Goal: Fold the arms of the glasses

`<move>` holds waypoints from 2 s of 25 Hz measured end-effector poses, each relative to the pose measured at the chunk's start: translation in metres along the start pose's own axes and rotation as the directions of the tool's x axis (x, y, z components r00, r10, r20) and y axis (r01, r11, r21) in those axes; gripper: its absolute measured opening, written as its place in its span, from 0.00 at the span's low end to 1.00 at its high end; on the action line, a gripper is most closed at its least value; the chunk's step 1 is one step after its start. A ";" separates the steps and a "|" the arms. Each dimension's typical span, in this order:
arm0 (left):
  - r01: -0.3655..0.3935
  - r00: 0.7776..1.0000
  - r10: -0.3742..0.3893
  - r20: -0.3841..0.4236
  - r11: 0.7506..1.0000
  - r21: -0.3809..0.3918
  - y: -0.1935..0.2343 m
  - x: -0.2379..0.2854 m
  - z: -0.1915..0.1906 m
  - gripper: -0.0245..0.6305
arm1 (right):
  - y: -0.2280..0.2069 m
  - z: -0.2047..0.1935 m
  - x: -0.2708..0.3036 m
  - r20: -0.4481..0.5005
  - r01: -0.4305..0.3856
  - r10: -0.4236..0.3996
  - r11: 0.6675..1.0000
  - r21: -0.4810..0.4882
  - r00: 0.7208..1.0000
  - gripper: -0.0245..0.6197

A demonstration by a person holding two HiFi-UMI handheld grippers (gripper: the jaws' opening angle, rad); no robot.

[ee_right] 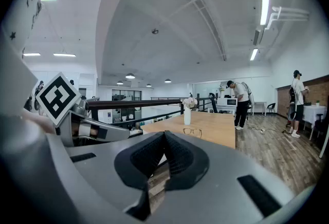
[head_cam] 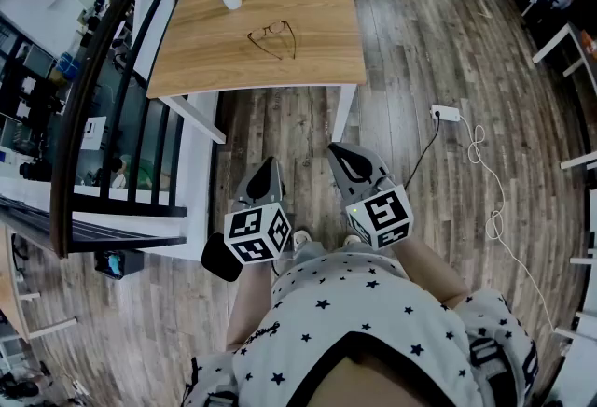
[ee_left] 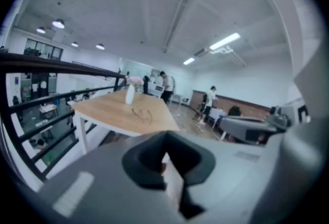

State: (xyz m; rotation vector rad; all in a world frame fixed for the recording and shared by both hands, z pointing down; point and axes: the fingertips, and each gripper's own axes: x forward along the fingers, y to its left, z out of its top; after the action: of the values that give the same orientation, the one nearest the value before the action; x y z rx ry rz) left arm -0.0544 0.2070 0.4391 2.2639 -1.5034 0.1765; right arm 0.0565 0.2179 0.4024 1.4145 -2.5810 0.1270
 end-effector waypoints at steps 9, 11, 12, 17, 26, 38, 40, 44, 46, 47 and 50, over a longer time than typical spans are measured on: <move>0.047 0.999 -0.047 -0.007 0.999 -0.028 -0.010 -0.011 -0.007 0.05 | 0.006 0.003 -0.010 0.005 0.028 -0.028 1.000 0.011 1.000 0.06; 0.054 0.998 -0.054 -0.012 0.998 -0.024 -0.010 -0.014 -0.009 0.05 | 0.009 0.004 -0.011 0.001 0.030 -0.030 1.000 0.009 1.000 0.06; 0.057 0.998 -0.057 -0.012 0.998 -0.021 -0.010 -0.015 -0.009 0.05 | 0.010 0.004 -0.010 -0.001 0.030 -0.030 1.000 0.006 1.000 0.06; 0.069 0.998 -0.070 -0.010 0.997 -0.027 0.002 -0.013 -0.004 0.05 | 0.018 0.007 0.000 0.005 0.015 -0.015 1.000 0.011 1.000 0.06; 0.092 0.995 -0.092 -0.029 0.996 -0.023 0.041 -0.008 0.002 0.05 | 0.039 0.012 0.036 0.018 0.022 -0.022 1.000 0.006 1.000 0.07; 0.093 0.995 -0.094 -0.043 0.995 -0.030 0.082 0.003 0.009 0.05 | 0.061 0.015 0.073 0.012 -0.007 0.006 0.999 0.042 1.000 0.07; 0.092 0.995 -0.093 -0.045 0.995 -0.036 0.086 0.009 0.010 0.05 | 0.059 0.016 0.080 0.008 -0.002 0.002 0.999 0.034 1.000 0.07; 0.095 0.994 -0.097 -0.043 0.994 -0.051 0.089 0.024 0.016 0.05 | 0.048 0.019 0.092 0.008 -0.003 0.002 0.999 0.032 1.000 0.07; 0.092 0.995 -0.094 -0.039 0.994 -0.055 0.091 0.034 0.021 0.05 | 0.039 0.021 0.100 0.009 -0.002 0.001 0.999 0.033 1.000 0.07; 0.089 0.995 -0.091 -0.037 0.994 -0.057 0.092 0.039 0.023 0.05 | 0.034 0.022 0.105 0.011 -0.002 0.001 0.999 0.034 1.000 0.07; 0.076 0.997 -0.078 -0.030 0.996 -0.055 0.097 0.056 0.030 0.05 | 0.018 0.025 0.121 0.019 -0.008 0.007 1.000 0.023 1.000 0.07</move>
State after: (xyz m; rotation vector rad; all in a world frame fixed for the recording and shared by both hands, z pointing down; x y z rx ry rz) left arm -0.1230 0.1148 0.4566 2.2614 -1.3855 0.1476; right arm -0.0251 0.1232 0.4042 1.4208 -2.6080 0.1461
